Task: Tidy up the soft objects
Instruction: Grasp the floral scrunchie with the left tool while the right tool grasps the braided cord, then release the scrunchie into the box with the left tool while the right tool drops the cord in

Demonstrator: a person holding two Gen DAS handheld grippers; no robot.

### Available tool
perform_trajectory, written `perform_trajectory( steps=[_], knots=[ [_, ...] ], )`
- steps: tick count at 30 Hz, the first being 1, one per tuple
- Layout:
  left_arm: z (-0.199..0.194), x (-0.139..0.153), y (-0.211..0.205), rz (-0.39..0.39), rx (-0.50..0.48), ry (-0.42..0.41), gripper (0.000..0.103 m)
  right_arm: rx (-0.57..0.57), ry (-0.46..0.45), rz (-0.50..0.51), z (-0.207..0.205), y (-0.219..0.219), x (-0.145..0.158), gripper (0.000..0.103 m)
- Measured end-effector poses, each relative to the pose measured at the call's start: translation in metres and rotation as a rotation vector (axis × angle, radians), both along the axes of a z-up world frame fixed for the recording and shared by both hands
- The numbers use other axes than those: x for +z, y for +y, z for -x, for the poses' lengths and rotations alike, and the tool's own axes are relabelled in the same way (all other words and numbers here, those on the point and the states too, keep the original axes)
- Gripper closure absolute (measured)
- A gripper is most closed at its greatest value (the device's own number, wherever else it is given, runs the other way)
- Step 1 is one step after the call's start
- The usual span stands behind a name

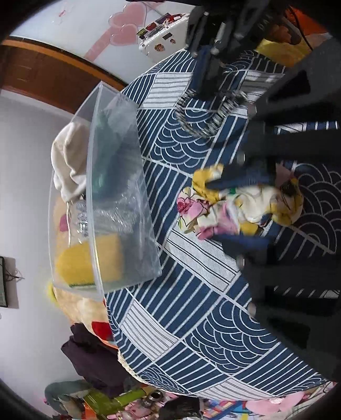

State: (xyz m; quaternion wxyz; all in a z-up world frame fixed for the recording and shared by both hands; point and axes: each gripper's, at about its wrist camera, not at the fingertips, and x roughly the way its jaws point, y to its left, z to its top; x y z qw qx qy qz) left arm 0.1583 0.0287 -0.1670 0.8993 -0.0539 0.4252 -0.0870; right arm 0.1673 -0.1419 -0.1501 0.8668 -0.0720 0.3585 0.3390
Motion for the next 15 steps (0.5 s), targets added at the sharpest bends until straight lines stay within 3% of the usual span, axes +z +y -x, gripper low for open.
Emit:
perform_trajectory(
  steps=[4,15],
  knots=[
    [-0.002,0.011,-0.004,-0.048,0.015,-0.051,0.089,-0.045,-0.033,-0.042,-0.001,-0.014,0.015,0.097],
    [0.002,0.086,0.001,-0.063,0.031,-0.291,0.089,-0.14,-0.165,-0.115,-0.015,-0.031,0.065,0.097]
  ],
)
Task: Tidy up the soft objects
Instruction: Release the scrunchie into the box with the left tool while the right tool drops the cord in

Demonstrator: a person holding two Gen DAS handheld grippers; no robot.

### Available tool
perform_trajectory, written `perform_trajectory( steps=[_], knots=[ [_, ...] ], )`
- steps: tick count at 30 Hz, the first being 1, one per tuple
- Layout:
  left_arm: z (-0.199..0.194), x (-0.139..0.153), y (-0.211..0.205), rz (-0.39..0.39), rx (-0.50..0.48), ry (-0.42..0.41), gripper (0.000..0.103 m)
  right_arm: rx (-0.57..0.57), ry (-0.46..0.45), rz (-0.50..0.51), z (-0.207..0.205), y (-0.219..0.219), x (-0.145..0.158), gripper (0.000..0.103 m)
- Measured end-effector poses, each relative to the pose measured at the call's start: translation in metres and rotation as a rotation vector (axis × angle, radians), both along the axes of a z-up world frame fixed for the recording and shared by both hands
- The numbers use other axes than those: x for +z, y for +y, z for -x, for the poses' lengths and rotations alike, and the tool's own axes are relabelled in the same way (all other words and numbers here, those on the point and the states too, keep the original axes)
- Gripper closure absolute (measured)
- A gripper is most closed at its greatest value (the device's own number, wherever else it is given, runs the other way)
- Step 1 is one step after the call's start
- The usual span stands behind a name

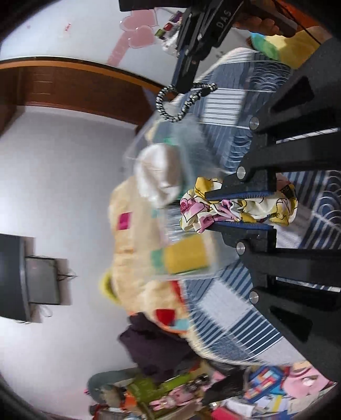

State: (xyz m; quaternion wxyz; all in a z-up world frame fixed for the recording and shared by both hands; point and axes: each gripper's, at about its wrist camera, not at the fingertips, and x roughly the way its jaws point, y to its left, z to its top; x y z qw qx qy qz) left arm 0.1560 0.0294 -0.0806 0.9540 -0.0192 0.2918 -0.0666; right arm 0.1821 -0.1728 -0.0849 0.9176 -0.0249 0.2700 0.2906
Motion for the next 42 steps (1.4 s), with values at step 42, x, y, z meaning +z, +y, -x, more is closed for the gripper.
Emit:
perform_trajectory(
  steps=[42],
  knots=[
    [-0.086,-0.013,-0.01,-0.013,-0.007,0.086,0.05,-0.102,0.043,0.105,-0.055,0.006,0.0,0.067]
  ],
)
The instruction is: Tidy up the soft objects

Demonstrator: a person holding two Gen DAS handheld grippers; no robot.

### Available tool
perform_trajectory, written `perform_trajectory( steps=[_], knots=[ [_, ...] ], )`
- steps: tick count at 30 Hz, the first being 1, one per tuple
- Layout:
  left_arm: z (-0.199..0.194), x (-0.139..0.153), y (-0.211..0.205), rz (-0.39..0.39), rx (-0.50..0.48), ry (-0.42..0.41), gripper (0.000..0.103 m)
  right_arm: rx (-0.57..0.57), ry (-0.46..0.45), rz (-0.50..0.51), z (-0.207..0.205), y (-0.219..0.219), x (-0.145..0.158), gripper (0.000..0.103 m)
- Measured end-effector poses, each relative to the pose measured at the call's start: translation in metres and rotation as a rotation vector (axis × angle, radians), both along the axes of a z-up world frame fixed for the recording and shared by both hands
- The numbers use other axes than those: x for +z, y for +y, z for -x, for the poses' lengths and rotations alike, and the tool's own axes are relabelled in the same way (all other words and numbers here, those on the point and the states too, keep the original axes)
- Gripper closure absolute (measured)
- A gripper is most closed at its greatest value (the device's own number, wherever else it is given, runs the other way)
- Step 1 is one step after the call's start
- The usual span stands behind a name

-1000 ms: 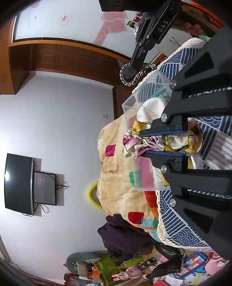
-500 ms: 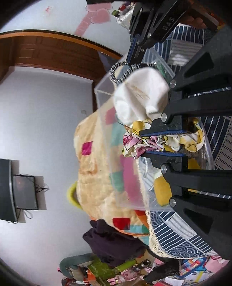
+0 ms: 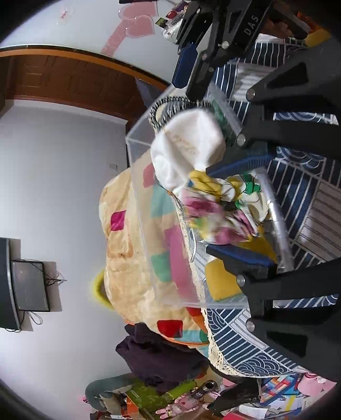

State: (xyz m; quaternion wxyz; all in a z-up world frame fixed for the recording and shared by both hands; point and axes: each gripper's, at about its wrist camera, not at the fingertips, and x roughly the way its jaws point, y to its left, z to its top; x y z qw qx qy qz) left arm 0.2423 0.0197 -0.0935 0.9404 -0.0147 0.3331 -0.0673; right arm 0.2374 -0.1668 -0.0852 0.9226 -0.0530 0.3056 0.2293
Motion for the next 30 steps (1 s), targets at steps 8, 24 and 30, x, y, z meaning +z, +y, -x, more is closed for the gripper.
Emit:
perform_trajectory(
  steps=[8,24,30],
  knots=[
    [0.041,0.045,-0.004,0.02,0.002,-0.109,0.041,0.021,-0.08,-0.041,0.026,-0.009,0.03,0.056],
    [0.139,0.128,-0.009,0.049,0.038,-0.349,0.017,0.058,-0.336,-0.156,0.106,-0.017,0.102,0.022],
    [0.173,0.141,-0.014,0.038,0.047,-0.414,0.002,0.043,-0.375,-0.199,0.121,-0.023,0.109,0.012]
  ],
)
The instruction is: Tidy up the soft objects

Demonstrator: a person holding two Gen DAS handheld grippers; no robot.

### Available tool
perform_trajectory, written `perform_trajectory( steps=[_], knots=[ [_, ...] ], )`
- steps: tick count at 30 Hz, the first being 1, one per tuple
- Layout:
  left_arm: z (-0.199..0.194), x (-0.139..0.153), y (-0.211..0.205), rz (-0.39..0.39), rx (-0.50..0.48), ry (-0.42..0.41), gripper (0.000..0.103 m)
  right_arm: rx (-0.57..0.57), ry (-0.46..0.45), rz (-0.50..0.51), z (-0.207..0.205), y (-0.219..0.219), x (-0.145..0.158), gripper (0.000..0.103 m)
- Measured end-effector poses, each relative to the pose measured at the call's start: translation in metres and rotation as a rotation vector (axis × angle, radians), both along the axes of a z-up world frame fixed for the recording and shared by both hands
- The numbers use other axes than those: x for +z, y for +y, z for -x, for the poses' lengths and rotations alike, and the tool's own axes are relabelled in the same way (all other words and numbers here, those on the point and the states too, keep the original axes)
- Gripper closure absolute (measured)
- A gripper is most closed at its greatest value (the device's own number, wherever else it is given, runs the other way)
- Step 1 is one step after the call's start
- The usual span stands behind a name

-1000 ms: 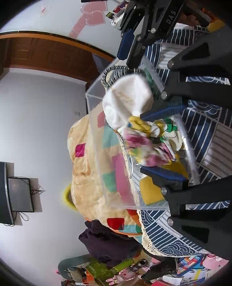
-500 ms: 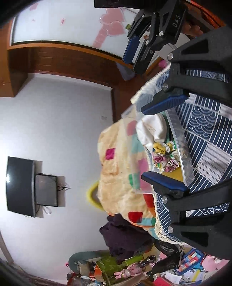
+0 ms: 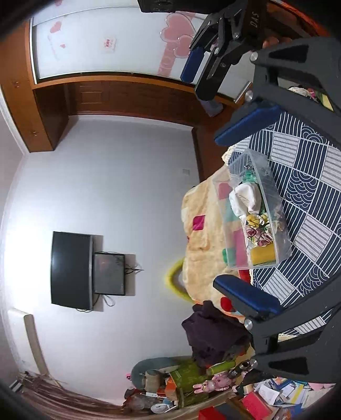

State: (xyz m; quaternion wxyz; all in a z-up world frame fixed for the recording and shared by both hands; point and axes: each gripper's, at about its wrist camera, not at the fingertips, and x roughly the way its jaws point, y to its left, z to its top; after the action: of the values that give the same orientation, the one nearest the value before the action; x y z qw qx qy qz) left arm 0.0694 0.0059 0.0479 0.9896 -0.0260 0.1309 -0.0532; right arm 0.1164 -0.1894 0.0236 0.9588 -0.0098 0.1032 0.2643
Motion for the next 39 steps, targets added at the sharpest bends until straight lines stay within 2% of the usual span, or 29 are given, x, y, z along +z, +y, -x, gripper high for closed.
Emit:
perform_trajectory(
  steps=[2,7,39],
  knots=[
    [0.005,0.003,0.0,-0.001,0.0,-0.009,0.001,0.0,-0.008,-0.016,0.004,-0.002,0.001,0.005],
    [0.015,0.005,-0.003,-0.008,0.005,-0.02,0.0,0.006,-0.038,-0.017,0.015,0.0,0.002,0.0],
    [0.028,0.003,-0.007,-0.008,0.002,-0.032,0.0,0.018,-0.04,-0.041,0.033,-0.006,-0.006,0.0]
  ],
)
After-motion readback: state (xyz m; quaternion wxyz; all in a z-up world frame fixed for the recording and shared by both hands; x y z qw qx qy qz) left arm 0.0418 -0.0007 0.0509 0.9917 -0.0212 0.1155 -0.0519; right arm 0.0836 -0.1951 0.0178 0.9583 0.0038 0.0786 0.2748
